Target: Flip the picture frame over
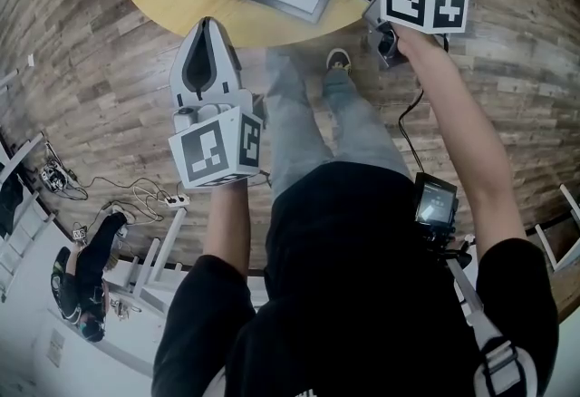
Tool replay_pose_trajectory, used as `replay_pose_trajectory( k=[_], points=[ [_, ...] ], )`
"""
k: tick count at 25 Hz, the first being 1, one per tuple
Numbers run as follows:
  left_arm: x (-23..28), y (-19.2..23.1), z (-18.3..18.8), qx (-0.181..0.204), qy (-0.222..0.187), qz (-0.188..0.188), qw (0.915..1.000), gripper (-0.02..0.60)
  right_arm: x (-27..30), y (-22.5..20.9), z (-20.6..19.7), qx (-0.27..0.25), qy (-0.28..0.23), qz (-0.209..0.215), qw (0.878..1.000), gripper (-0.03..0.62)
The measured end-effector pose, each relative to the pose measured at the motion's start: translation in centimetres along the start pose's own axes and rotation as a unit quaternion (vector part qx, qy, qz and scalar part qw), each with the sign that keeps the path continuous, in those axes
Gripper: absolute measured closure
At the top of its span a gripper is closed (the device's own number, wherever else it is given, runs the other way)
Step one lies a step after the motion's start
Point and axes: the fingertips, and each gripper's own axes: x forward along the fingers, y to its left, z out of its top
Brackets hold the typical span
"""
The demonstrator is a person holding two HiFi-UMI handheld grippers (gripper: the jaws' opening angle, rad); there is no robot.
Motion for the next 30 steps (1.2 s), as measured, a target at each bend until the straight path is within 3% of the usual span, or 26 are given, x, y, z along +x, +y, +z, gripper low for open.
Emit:
replay_pose_trajectory(
  k=[4, 14, 18, 19, 21, 26, 30],
  points=[
    [0.0, -0.3, -0.1, 0.004, 0.002, -0.004, 1.0, 0.557, 0.1, -0.4, 0.1, -0.026, 0.003, -0.022, 0.999, 0.45],
    [0.1, -0.3, 0.1, 0.002, 0.002, -0.004, 1.0, 0.557, 0.8, -0.5, 0.4, -0.158, 0.019, -0.082, 0.984, 0.447],
    [0.4, 0.0, 0.0, 0.006, 0.002, 0.0, 1.0, 0.557, 1.4, 0.1, 0.7, -0.261, 0.019, -0.116, 0.958, 0.454],
    [0.5, 0.0, 0.0, 0.008, 0.001, 0.001, 1.0, 0.557, 1.6, 0.2, 0.8, -0.292, 0.016, -0.128, 0.948, 0.511],
    [0.7, 0.1, 0.4, 0.011, -0.003, 0.003, 0.9999, 0.557, 1.8, 0.6, 1.2, -0.339, 0.004, -0.138, 0.931, 0.547],
    [-0.2, -0.8, 3.0, 0.02, -0.02, -0.004, 0.9996, 0.558, -0.3, 5.5, 3.7, -0.363, -0.061, -0.072, 0.927, 0.572],
    [-1.5, -2.6, 6.1, 0.005, -0.034, -0.015, 0.9993, 0.558, -5.1, 11.0, 6.9, -0.386, -0.132, -0.016, 0.913, 0.574]
  ],
)
